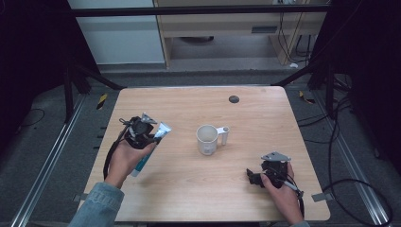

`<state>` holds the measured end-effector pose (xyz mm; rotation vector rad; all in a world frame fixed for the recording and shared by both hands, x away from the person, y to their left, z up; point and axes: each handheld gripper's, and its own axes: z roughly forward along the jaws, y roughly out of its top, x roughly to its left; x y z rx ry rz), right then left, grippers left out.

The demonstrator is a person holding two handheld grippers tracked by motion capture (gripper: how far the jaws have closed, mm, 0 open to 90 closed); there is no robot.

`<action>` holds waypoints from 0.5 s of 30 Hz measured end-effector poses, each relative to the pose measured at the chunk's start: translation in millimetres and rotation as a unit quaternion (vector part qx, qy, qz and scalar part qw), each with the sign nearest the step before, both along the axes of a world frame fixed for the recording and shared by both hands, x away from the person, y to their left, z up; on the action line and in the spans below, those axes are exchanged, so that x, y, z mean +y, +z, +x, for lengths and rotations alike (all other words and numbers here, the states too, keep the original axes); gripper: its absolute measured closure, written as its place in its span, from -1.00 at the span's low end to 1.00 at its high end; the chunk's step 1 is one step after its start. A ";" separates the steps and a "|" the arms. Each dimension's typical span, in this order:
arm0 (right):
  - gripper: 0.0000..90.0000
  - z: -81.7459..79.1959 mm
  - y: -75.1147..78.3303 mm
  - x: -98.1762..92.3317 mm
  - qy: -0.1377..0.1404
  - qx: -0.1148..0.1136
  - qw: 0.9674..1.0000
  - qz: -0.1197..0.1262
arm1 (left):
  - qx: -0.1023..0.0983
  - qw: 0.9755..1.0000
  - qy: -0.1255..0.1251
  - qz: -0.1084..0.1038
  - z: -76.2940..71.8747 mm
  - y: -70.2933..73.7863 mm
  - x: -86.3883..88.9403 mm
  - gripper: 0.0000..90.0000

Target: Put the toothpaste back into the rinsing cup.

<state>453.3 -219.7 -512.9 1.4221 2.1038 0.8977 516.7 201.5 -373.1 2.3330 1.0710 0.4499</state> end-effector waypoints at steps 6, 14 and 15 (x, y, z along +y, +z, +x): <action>-0.99 0.0 0.0 0.0 0.000 0.000 1.000 0.000 | -0.009 1.000 -0.015 -0.013 -5.9 7.6 -24.0 0.72; -0.99 0.0 0.0 0.0 0.000 0.000 1.000 0.000 | -0.027 0.999 -0.030 -0.029 -14.6 20.1 -44.0 0.72; -0.99 0.0 0.0 0.0 0.000 0.000 1.000 0.000 | -0.030 0.999 -0.029 -0.032 -15.4 22.6 -46.9 0.72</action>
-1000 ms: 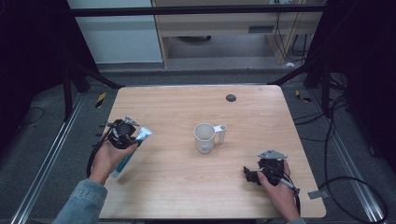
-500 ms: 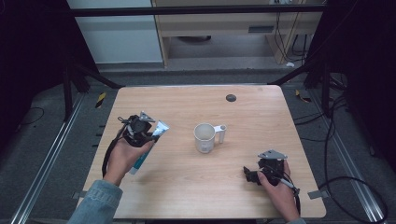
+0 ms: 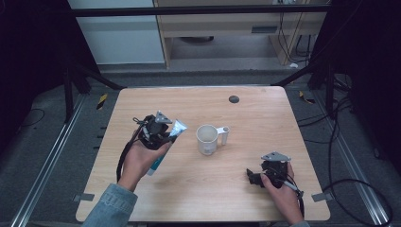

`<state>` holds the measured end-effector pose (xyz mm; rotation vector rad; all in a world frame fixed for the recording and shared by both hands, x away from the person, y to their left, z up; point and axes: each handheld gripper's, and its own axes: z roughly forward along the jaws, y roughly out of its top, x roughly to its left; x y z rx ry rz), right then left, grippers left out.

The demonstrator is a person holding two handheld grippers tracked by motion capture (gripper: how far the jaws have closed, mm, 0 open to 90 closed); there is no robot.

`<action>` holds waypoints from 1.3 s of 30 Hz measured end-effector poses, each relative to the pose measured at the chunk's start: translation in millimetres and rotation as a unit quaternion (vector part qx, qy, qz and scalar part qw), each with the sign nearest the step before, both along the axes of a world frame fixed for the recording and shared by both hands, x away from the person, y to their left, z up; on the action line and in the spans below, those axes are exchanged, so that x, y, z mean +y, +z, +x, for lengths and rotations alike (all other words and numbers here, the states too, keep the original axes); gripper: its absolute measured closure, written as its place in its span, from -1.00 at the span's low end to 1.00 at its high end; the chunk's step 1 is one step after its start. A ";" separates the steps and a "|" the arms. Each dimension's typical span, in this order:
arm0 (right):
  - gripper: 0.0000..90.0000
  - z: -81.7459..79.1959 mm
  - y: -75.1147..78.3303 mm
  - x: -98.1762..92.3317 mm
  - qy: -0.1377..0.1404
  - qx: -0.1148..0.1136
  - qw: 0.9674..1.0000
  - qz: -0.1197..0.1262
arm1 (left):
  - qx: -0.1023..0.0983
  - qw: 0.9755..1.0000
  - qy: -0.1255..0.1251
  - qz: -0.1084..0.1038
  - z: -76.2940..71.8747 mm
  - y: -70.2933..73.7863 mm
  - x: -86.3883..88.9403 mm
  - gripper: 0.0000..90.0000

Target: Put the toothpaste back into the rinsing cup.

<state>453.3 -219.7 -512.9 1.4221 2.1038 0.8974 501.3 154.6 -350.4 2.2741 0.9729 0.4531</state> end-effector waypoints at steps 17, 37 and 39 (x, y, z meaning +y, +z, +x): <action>-0.99 0.0 0.0 0.0 0.000 0.000 1.000 0.000 | -0.033 0.998 -0.046 -0.024 0.2 45.9 -64.7 0.72; -0.99 -0.1 0.1 0.0 0.000 0.001 1.000 -0.001 | -0.043 0.998 -0.030 -0.042 30.6 57.4 -108.1 0.72; -0.99 -0.1 0.0 0.0 0.000 0.001 1.000 -0.001 | -0.044 0.998 -0.027 -0.042 31.8 57.6 -109.5 0.72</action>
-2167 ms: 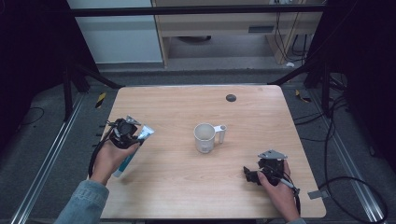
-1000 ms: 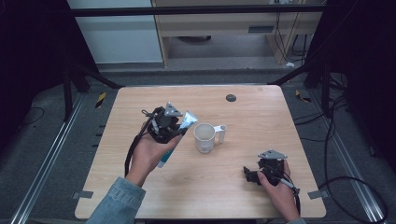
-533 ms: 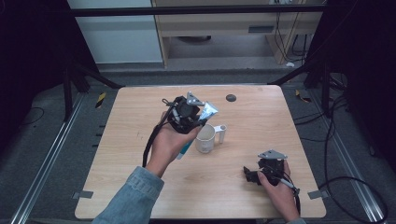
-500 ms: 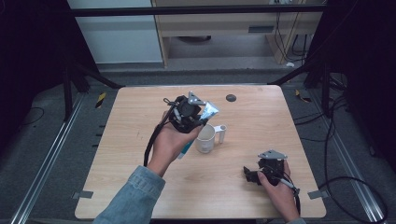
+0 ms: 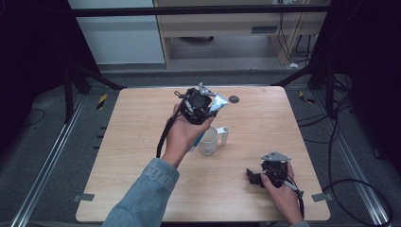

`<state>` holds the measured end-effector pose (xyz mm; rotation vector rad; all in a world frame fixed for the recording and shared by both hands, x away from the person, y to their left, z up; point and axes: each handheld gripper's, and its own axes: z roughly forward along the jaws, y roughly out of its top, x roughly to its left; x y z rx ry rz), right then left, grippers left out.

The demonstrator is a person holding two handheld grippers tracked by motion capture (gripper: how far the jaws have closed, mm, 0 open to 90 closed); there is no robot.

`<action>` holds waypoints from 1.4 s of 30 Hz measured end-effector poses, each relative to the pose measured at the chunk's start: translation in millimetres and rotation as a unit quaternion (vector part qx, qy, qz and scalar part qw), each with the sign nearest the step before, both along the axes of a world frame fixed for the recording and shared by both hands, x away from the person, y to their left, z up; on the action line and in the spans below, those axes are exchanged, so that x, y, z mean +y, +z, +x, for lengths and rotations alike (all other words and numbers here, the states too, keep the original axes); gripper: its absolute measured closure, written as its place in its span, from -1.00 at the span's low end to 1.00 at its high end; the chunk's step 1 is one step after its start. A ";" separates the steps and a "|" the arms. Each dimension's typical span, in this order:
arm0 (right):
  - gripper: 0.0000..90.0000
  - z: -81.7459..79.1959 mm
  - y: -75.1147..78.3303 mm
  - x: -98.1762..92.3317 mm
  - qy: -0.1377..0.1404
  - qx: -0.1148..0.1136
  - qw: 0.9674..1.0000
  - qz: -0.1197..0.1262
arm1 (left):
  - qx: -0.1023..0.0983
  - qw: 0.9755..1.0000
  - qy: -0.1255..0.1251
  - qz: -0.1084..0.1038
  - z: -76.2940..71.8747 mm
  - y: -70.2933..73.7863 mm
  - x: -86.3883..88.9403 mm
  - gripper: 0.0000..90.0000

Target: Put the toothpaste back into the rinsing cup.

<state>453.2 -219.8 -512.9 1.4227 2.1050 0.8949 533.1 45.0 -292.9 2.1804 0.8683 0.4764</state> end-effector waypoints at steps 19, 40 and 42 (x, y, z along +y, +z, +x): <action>-0.99 0.0 0.0 -0.1 0.000 -0.001 1.000 0.000 | -0.013 1.000 0.002 -0.012 6.8 4.1 -20.4 0.72; -0.99 0.0 0.0 -0.1 0.000 0.000 1.000 0.000 | -0.058 0.997 0.005 -0.041 4.8 9.3 -26.1 0.72; -0.99 0.0 0.0 -0.1 0.000 0.000 1.000 0.000 | -0.072 0.996 0.010 -0.042 2.9 9.8 -25.9 0.72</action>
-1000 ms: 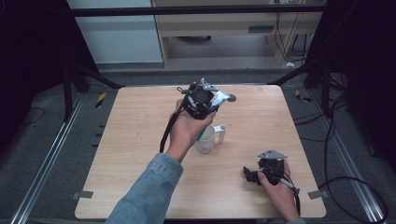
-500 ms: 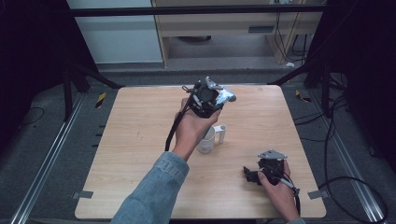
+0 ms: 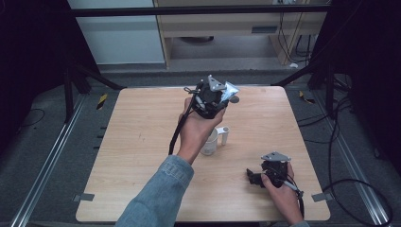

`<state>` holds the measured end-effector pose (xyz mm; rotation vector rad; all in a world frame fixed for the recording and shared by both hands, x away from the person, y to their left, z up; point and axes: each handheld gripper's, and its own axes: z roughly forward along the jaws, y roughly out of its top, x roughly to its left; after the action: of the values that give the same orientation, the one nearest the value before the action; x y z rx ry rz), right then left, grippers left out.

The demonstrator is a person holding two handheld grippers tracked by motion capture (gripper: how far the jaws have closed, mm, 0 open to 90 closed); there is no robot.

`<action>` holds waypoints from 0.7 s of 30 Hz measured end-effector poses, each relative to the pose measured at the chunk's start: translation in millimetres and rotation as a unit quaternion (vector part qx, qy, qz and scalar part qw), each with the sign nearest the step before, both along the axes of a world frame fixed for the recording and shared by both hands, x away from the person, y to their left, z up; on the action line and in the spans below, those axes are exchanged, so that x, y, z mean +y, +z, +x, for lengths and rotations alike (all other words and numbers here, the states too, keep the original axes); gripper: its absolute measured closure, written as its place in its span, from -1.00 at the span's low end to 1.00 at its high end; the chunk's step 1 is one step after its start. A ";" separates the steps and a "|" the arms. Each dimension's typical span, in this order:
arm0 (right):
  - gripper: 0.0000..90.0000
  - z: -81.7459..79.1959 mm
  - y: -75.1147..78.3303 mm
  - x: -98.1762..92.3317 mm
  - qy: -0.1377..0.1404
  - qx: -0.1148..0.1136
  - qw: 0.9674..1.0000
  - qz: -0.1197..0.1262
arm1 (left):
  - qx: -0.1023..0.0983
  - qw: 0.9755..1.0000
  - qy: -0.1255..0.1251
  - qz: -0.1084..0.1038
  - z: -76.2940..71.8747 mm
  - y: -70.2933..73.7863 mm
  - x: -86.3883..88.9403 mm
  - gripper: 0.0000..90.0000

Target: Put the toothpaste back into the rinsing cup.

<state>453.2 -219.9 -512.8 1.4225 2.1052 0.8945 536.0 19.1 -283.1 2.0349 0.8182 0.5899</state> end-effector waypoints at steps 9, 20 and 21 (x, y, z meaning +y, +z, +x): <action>-0.99 0.0 0.0 0.0 0.000 0.000 1.000 0.000 | -0.026 0.999 0.015 -0.026 -3.1 -4.7 4.7 0.72; -0.99 -0.1 0.0 0.3 -0.001 0.000 1.000 0.003 | -0.056 0.995 0.050 -0.062 -4.7 -19.1 12.3 0.72; -0.99 0.0 0.0 0.0 0.001 0.000 1.000 0.000 | -0.055 0.995 0.054 -0.069 -4.0 -22.1 13.1 0.72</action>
<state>453.2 -219.9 -512.9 1.4210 2.1055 0.8962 532.0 32.2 -305.2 1.8250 0.8814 0.6804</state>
